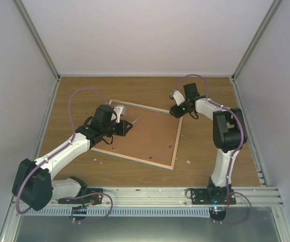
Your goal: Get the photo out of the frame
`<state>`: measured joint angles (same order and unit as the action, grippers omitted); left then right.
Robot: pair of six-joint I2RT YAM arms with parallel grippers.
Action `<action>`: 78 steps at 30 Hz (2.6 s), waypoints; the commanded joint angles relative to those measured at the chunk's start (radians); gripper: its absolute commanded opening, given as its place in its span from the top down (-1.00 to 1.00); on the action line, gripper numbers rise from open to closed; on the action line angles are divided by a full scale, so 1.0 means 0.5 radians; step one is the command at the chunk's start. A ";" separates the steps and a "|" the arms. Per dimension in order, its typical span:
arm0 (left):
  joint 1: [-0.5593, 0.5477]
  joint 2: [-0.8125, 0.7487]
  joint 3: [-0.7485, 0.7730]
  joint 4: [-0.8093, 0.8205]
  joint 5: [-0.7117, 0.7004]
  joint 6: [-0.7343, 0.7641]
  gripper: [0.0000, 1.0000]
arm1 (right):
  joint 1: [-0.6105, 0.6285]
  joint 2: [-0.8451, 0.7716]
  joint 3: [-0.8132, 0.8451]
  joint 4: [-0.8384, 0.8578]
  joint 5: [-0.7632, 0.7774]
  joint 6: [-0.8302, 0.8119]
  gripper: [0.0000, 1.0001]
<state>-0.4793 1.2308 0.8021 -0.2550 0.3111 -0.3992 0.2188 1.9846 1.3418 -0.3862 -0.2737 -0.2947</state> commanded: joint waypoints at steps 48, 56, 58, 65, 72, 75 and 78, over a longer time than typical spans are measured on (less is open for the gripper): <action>0.017 -0.050 0.021 0.068 0.079 0.025 1.00 | 0.214 -0.083 -0.173 -0.320 -0.106 0.393 0.37; 0.017 -0.056 0.015 0.041 0.074 0.035 1.00 | 0.215 0.110 -0.002 -0.358 -0.170 0.259 0.37; 0.017 -0.057 0.011 0.043 0.076 0.035 1.00 | 0.215 0.141 0.004 -0.355 -0.173 0.251 0.37; 0.015 -0.038 0.011 0.047 0.089 0.034 1.00 | 0.214 0.089 -0.114 -0.268 -0.146 0.395 0.75; 0.014 0.049 0.030 0.060 0.163 0.042 1.00 | 0.224 -0.146 -0.415 -0.176 -0.030 0.715 0.99; 0.008 0.084 0.026 0.085 0.205 0.038 1.00 | 0.250 -0.304 -0.602 -0.126 0.016 0.911 0.99; -0.014 0.142 0.035 0.103 0.232 0.040 1.00 | 0.302 -0.431 -0.735 -0.091 0.036 1.130 0.99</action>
<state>-0.4770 1.2713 0.8021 -0.2539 0.3878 -0.3920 0.3393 1.8248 1.0611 -0.4004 -0.3267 0.0650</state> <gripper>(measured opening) 0.131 0.182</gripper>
